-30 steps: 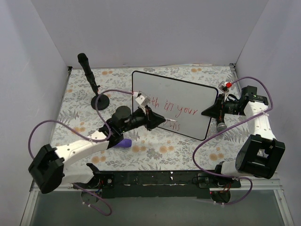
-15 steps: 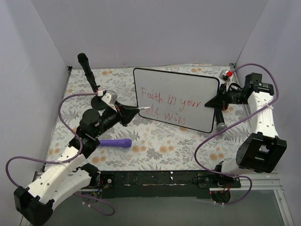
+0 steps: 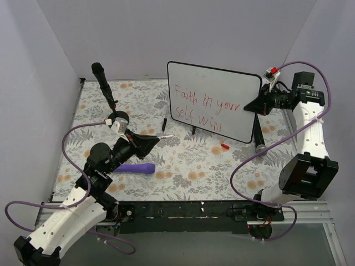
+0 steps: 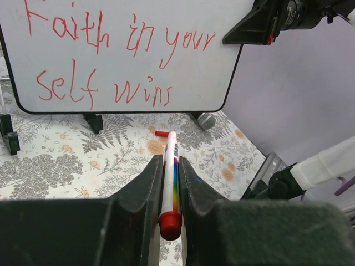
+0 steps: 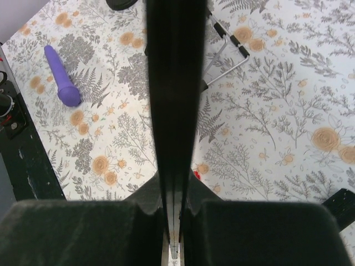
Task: Write a sentence on the whiteboard
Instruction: Put down the whiteboard on the whiteboard stand.
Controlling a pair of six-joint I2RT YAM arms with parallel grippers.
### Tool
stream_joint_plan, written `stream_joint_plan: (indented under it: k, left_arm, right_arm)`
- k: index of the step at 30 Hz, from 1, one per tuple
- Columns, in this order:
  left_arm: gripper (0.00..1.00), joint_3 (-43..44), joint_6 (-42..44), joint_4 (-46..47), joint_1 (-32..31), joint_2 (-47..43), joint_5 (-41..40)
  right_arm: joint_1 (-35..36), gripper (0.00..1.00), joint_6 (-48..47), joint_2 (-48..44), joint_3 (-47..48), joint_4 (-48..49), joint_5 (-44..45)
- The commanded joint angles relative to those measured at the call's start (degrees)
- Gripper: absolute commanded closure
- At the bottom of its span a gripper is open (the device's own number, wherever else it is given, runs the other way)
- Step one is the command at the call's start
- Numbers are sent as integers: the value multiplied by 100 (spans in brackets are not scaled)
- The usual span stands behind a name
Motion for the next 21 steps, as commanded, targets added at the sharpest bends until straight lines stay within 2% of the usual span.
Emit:
stream_joint_plan:
  k: [1, 6, 10, 16, 21]
  left_arm:
    - [100, -134, -392, 66, 19, -177, -139]
    - [100, -187, -454, 93, 19, -151, -235]
    - [100, -91, -392, 23, 19, -81, -253]
    - [100, -55, -366, -39, 19, -46, -350]
    - [100, -90, -384, -74, 19, -37, -411]
  right_arm:
    - [221, 99, 406, -114, 584, 717, -1253]
    - [300, 99, 1056, -360, 576, 1358, -1498]
    - [624, 99, 1697, -448, 453, 2253, -1508]
    - [1091, 99, 2199, 8, 620, 2896, -1271]
    - [1223, 99, 2928, 527, 672, 4030, -1358]
